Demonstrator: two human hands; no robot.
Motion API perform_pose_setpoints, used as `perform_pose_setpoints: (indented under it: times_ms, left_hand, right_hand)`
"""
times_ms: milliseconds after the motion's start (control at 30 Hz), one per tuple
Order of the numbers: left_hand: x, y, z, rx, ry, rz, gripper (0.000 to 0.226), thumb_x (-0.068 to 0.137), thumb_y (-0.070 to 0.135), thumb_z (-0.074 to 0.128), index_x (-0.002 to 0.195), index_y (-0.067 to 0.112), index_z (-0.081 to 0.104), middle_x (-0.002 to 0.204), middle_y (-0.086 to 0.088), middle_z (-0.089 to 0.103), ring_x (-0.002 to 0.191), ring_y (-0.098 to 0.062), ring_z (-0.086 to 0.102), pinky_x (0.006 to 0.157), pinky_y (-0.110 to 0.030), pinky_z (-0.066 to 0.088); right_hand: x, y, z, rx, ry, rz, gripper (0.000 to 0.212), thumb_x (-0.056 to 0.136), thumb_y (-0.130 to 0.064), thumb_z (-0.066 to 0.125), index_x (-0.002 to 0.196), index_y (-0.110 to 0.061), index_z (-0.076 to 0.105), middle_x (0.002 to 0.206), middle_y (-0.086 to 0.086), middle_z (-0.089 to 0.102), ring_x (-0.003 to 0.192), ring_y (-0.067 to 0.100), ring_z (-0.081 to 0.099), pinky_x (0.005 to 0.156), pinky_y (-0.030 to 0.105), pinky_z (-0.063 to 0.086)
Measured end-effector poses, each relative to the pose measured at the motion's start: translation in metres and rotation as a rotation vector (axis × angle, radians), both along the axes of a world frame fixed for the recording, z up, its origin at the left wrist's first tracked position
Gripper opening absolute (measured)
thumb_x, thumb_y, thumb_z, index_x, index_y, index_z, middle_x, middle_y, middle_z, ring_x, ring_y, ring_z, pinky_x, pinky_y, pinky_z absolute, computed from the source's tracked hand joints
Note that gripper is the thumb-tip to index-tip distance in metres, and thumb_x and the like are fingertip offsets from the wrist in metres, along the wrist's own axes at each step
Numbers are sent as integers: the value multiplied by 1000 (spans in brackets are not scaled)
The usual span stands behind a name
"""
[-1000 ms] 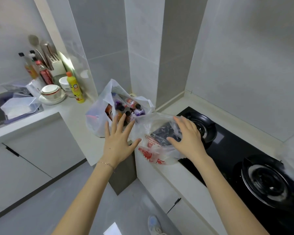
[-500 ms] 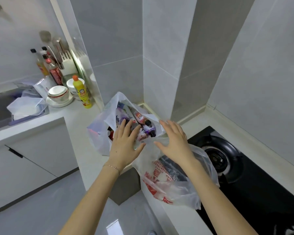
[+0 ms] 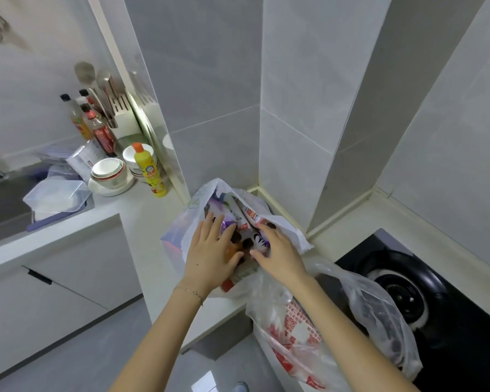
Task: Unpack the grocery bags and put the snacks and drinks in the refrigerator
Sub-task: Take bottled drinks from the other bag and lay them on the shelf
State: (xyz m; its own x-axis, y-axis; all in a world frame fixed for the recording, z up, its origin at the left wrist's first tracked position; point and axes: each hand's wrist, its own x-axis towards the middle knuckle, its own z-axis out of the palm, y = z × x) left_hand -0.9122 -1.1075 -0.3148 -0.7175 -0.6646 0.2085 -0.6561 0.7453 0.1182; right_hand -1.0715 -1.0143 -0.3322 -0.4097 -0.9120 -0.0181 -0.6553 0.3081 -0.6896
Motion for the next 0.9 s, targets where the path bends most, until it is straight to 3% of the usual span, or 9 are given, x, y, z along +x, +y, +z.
perform_pose_setpoints:
  times_ms: [100, 200, 333, 400, 500, 600, 667, 767, 900]
  left_hand:
    - [13, -16, -3, -13, -11, 7, 62, 83, 55, 42, 125, 14, 63, 134, -13, 57, 133, -39, 43, 112, -48, 28]
    - [25, -25, -9, -23, -2, 6, 58, 84, 55, 45, 124, 16, 62, 136, -12, 55, 134, -38, 39, 115, -44, 20]
    - [33, -31, -12, -17, -20, 12, 57, 86, 56, 42, 126, 18, 60, 140, -11, 51, 137, -37, 38, 113, -49, 28]
    - [35, -32, -11, -17, -7, 5, 57, 86, 54, 42, 127, 19, 59, 140, -11, 51, 137, -37, 38, 112, -50, 29]
    - [36, -32, -10, -42, 31, -13, 54, 87, 52, 43, 127, 18, 58, 137, -9, 53, 136, -36, 40, 112, -47, 27]
    - [37, -30, -11, -59, 90, -40, 49, 87, 46, 58, 127, 18, 58, 136, -7, 54, 137, -34, 39, 111, -42, 25]
    - [39, -28, -11, -69, 114, -71, 48, 86, 41, 63, 127, 17, 58, 136, -6, 54, 138, -32, 38, 111, -38, 26]
    - [39, -27, -9, -94, 129, -123, 45, 92, 42, 48, 127, 16, 59, 137, -4, 54, 140, -29, 35, 112, -36, 27]
    - [37, -28, -2, -98, 137, -137, 46, 93, 41, 43, 128, 17, 59, 137, -4, 54, 140, -28, 34, 113, -35, 26]
  right_hand:
    - [9, -24, -8, 94, -24, 20, 68, 89, -41, 63, 147, -23, 33, 145, 2, 47, 131, 22, 46, 103, 42, 45]
    - [18, -48, -16, 204, -83, 6, 69, 89, -50, 59, 145, -19, 34, 141, 3, 50, 128, 23, 49, 98, 40, 48]
    - [26, -73, -32, 275, -138, -39, 66, 83, -70, 48, 124, -18, 51, 114, 2, 65, 102, 21, 64, 83, 42, 55]
    - [28, -81, -36, 271, -154, -57, 58, 88, -63, 49, 118, -15, 55, 108, 4, 67, 98, 23, 65, 82, 44, 55]
    - [28, -90, -39, 291, -164, -101, 62, 92, -55, 50, 134, -9, 48, 127, 11, 61, 115, 27, 59, 93, 44, 51]
    - [28, -95, -41, 303, -186, -118, 66, 93, -52, 51, 141, -7, 42, 138, 12, 53, 126, 28, 52, 101, 42, 46]
    - [27, -97, -42, 290, -181, -129, 62, 92, -54, 51, 135, -9, 49, 131, 10, 59, 121, 28, 56, 98, 41, 47]
    - [26, -98, -48, 276, -177, -124, 51, 91, -58, 49, 115, -13, 59, 106, 4, 67, 101, 24, 64, 85, 42, 54]
    - [29, -97, -45, 230, -223, -162, 42, 94, -49, 50, 111, -12, 60, 101, 4, 67, 96, 23, 63, 85, 41, 54]
